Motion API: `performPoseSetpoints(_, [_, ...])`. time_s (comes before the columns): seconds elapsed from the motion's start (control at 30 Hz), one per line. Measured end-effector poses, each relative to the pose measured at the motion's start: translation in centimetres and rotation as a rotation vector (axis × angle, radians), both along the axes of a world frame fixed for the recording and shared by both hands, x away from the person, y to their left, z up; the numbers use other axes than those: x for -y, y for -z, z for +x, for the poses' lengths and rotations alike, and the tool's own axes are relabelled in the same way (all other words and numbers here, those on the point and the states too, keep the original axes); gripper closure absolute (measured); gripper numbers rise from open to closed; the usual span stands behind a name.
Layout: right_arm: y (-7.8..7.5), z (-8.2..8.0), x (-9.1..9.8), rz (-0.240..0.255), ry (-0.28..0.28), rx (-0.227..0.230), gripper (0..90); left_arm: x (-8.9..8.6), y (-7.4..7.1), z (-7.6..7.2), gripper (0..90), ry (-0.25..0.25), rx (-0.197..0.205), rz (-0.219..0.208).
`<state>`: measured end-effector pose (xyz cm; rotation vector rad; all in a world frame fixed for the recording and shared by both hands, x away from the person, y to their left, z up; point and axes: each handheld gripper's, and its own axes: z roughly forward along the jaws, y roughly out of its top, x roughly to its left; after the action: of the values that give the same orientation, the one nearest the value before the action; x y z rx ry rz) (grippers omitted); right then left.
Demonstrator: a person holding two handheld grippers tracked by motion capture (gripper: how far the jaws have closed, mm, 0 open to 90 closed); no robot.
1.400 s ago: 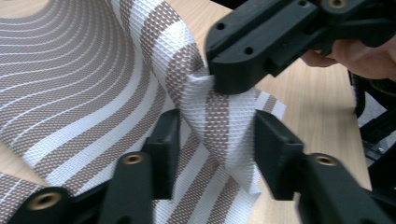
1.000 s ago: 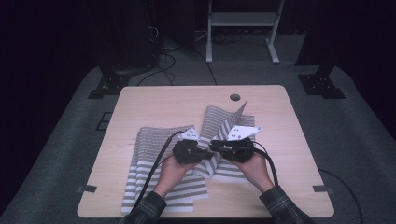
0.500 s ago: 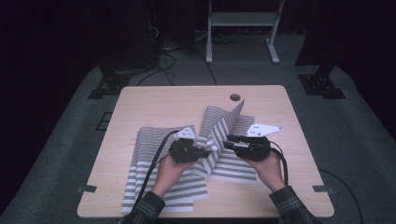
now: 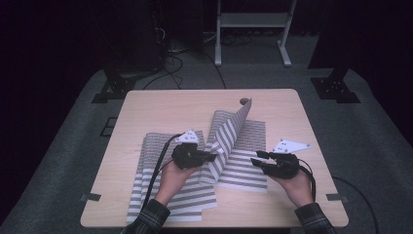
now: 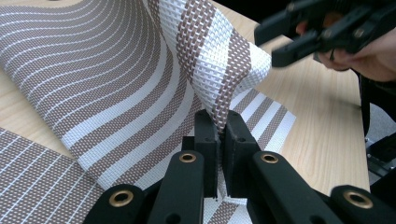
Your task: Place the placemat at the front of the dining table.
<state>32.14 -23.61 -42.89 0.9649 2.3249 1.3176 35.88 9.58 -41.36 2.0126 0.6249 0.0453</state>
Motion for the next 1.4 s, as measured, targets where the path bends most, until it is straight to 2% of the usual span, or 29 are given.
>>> performPoseSetpoints(0.17, [1.5,-1.1,0.9,-0.036,0.008,-0.033,57.5,-0.3,-0.2,0.0,86.2,-0.01,0.003,-0.006])
performPoseSetpoints(0.23, [2.2,-1.6,0.8,-0.1,0.0,-0.036,57.5,-0.4,-0.3,0.0,86.2,-0.012,0.004,-0.007])
performPoseSetpoints(0.37, [3.5,-2.2,0.9,-0.136,-0.024,-0.084,57.5,-0.5,-0.3,0.0,86.2,-0.011,0.004,-0.003])
performPoseSetpoints(0.5, [4.0,-2.4,0.8,-0.139,-0.044,-0.107,51.7,-0.5,-0.2,0.0,86.2,-0.014,0.004,0.001])
performPoseSetpoints(0.63, [4.5,-2.2,0.4,-0.17,-0.06,-0.13,46.7,-0.4,-0.1,0.1,86.3,-0.015,0.003,0.004])
performPoseSetpoints(0.73, [4.7,-2.3,0.2,-0.189,-0.065,-0.125,46.6,-0.4,-0.1,0.1,86.2,-0.017,0.004,0.003])
performPoseSetpoints(0.77, [4.8,-2.5,0.0,-0.205,-0.06,-0.105,48.8,-0.4,-0.1,0.1,86.4,-0.017,0.005,0.005])
performPoseSetpoints(0.9, [4.8,-2.7,-0.1,-0.205,-0.041,-0.102,54.4,-0.4,-0.1,0.0,86.5,-0.02,0.007,0.004])
performPoseSetpoints(1.1, [4.6,-2.7,-0.1,-0.225,-0.017,-0.088,82.6,-0.6,-0.4,-0.1,86.7,-0.024,0.017,-0.001])
performPoseSetpoints(1.13, [4.5,-2.5,0.0,-0.225,-0.012,-0.094,85.2,-0.6,-0.5,-0.1,86.7,-0.024,0.019,-0.001])
performPoseSetpoints(1.2, [4.2,-2.3,0.3,-0.208,-0.008,-0.109,86.3,-0.8,-0.6,0.0,86.7,-0.028,0.018,-0.003])
performPoseSetpoints(1.4, [3.3,-2.3,1.2,-0.191,0.039,-0.069,87.3,-1.7,-1.4,-0.3,87.0,-0.047,0.038,-0.016])
